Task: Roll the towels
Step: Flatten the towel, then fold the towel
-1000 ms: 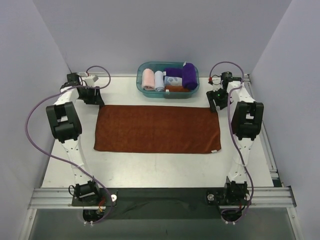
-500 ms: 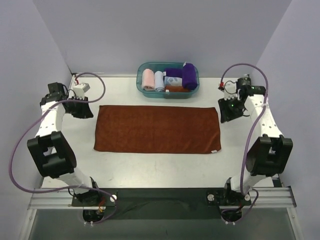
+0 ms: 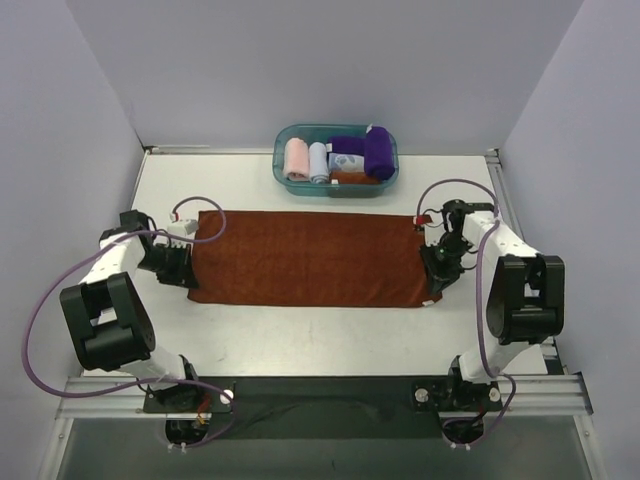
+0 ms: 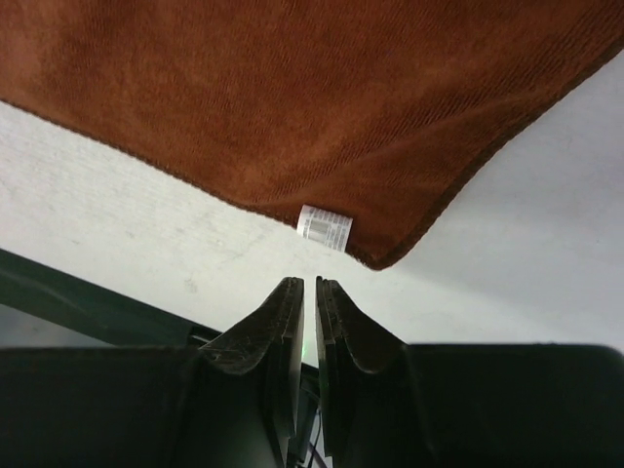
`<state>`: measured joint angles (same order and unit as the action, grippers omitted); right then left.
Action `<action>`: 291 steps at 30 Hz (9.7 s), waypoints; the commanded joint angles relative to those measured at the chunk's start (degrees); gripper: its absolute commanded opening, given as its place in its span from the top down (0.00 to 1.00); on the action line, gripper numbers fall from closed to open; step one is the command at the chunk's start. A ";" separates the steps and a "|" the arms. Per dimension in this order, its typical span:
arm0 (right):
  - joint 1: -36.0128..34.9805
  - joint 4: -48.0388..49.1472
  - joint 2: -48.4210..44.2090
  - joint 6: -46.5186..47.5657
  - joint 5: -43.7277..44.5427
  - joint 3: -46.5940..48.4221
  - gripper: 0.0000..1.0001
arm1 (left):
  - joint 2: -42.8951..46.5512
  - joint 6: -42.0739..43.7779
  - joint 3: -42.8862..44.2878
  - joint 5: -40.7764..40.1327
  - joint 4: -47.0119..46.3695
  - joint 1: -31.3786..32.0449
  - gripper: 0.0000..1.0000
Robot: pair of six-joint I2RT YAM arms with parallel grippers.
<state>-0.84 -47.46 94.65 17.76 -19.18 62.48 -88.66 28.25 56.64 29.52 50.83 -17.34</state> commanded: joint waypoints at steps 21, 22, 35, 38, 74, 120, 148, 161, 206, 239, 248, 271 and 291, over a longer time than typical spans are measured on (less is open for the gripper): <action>-4.52 10.02 7.48 -2.91 14.25 -5.70 0.88 | -8.71 2.25 2.24 -8.15 -4.95 0.38 1.00; -4.52 10.37 7.56 -2.73 14.87 -5.79 0.87 | -10.20 2.25 2.42 -8.60 -5.04 0.47 1.00; -4.61 11.07 6.25 0.61 21.99 -9.12 0.88 | -11.09 3.91 0.22 -17.30 -4.86 -4.97 1.00; -4.69 10.99 4.67 1.40 22.26 -10.35 0.87 | -10.39 5.06 -0.39 -17.39 -4.42 -6.56 1.00; -3.91 2.80 5.10 2.81 14.96 -7.28 0.76 | -5.99 4.01 2.33 -8.33 -0.29 -1.90 1.00; 5.41 -0.88 39.46 -3.43 4.23 53.97 0.56 | -39.55 -7.95 47.41 3.71 -13.21 4.16 0.48; 5.50 -0.88 43.42 -3.34 1.34 55.73 0.79 | -43.88 -5.66 48.21 0.80 -10.66 5.92 0.67; 5.94 -0.97 39.65 -3.34 0.28 57.05 1.00 | -43.26 -8.47 52.42 3.79 -10.66 5.74 1.00; 9.54 -9.33 13.54 10.46 -0.77 17.07 1.00 | -15.92 19.48 17.12 8.10 9.39 -6.74 1.00; 9.81 -3.87 9.93 12.48 1.60 3.35 1.00 | -14.25 20.53 8.05 6.69 9.65 -7.97 1.00; 9.81 -3.25 11.26 12.39 2.74 4.41 1.00 | -17.51 18.77 6.55 5.02 6.12 -7.88 1.00; 10.68 -9.93 6.51 16.52 3.97 8.89 1.00 | -10.04 27.21 13.32 5.11 23.09 -9.73 1.00; 10.33 -4.57 11.79 15.64 4.76 4.41 1.00 | -16.02 24.84 6.64 1.07 13.24 -9.64 1.00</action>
<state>9.39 -49.47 108.18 33.10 -15.77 66.98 -104.95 52.73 61.76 30.68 65.21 -26.52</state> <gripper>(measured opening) 0.024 0.030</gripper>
